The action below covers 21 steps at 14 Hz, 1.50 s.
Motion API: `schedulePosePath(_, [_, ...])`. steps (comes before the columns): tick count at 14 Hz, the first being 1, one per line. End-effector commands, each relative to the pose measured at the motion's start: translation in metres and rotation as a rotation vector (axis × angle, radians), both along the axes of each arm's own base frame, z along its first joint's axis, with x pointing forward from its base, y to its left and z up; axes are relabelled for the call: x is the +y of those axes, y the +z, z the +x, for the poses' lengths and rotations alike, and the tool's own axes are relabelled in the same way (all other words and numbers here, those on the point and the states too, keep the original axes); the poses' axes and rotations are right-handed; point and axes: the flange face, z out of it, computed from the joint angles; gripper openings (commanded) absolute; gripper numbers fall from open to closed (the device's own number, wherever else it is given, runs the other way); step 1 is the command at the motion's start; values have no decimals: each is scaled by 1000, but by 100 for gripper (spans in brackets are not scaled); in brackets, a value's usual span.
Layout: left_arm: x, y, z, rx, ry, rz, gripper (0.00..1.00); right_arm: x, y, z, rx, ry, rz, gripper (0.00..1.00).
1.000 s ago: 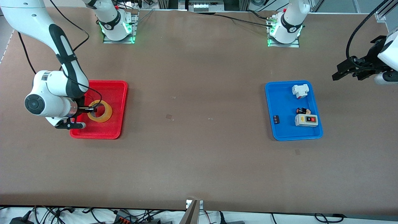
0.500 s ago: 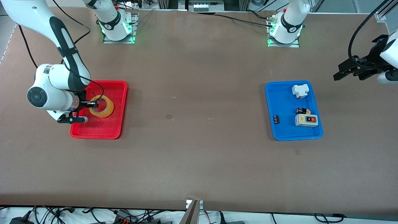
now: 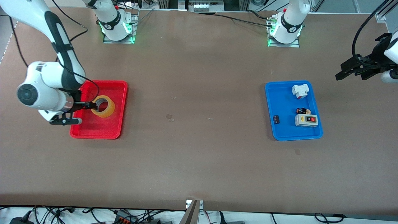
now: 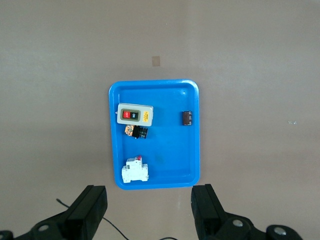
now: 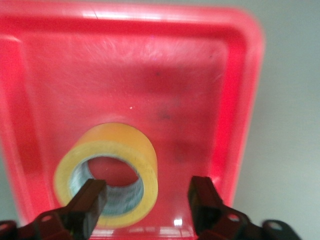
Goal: Place and move tape with both arms
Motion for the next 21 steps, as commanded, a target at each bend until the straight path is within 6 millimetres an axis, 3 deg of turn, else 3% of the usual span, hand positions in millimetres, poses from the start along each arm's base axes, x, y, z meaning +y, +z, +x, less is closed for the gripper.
schedulePosePath(1, [2,6,-1,7,8,1,100,1,115,27,1,7,8,100])
schedulePosePath(3, [2,4,-1,10,8,1,100,3,186,36,19,-2,20,100])
schedulePosePath(4, [2,4,-1,8,8,1,100,4,209,37,10,-1,23,100])
schedulePosePath(8, [3,-6,6,22,11,2,100,7,256,45,-95,3,18,100])
schedulePosePath(11, [3,-9,7,25,11,2,100,23,270,51,-155,16,15,100])
schedulePosePath(14, [2,-9,7,25,10,2,100,20,277,59,-230,17,25,100])
schedulePosePath(17, [1,-8,7,24,8,2,100,22,280,54,-226,12,30,100])
schedulePosePath(19, [-2,-7,7,22,2,4,100,22,273,43,-235,13,29,100])
schedulePosePath(21, [-4,-7,7,22,-1,4,100,22,261,12,-240,11,30,100])
